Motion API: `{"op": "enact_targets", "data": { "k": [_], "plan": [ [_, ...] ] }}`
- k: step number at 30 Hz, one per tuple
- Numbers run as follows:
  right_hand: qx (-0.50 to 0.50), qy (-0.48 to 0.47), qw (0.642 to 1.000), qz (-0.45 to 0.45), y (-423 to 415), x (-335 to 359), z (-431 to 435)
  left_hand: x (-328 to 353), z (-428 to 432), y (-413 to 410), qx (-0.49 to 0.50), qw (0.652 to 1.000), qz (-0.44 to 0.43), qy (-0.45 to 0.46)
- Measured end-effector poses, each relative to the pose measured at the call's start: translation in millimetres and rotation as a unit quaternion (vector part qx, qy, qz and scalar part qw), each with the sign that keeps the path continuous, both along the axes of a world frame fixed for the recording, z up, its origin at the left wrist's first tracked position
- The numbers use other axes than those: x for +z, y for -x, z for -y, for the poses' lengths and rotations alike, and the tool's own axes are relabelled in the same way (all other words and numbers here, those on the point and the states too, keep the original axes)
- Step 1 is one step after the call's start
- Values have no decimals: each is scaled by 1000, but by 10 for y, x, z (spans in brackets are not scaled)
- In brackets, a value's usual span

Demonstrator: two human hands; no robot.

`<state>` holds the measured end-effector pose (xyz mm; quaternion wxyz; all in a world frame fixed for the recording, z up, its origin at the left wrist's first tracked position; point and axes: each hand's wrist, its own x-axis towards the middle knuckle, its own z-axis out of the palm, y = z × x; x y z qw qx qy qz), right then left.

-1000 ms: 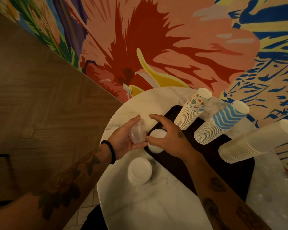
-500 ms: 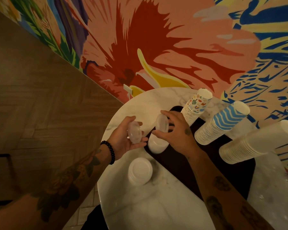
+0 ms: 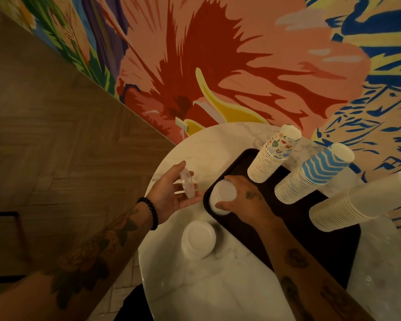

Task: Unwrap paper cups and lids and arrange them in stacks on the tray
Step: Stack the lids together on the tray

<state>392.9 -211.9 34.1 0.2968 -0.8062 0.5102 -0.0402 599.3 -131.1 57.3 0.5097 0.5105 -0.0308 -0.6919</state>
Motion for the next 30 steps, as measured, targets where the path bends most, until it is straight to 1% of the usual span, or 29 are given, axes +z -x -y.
{"op": "enact_targets", "data": {
  "k": [8, 11, 13, 17, 19, 22, 26, 30],
  "plan": [
    [8, 17, 1000, -13, -4, -33, -75, 11, 24, 46, -12, 1000, 7, 3],
    [4, 3, 1000, -4, -14, -17, -79, 51, 32, 79, -18, 1000, 9, 7],
    [0, -14, 999, 31, 1, 57, -81, 76, 26, 88, -24, 1000, 8, 10],
    [-2, -4, 987, 163, -8, 320, -104, 118, 25, 109, -41, 999, 13, 15],
    [19, -26, 977, 209, -54, 442, -123, 145, 36, 135, -52, 998, 20, 20],
    [55, -50, 974, 214, -131, 520, -141, 198, 51, 199, -78, 996, 33, 32],
    [58, -24, 974, 218, -194, 472, -155, 266, 82, 287, -111, 991, 51, 59],
    [46, 0, 969, 244, -171, 417, -152, 297, 121, 328, -135, 986, 66, 73]
  ]
}}
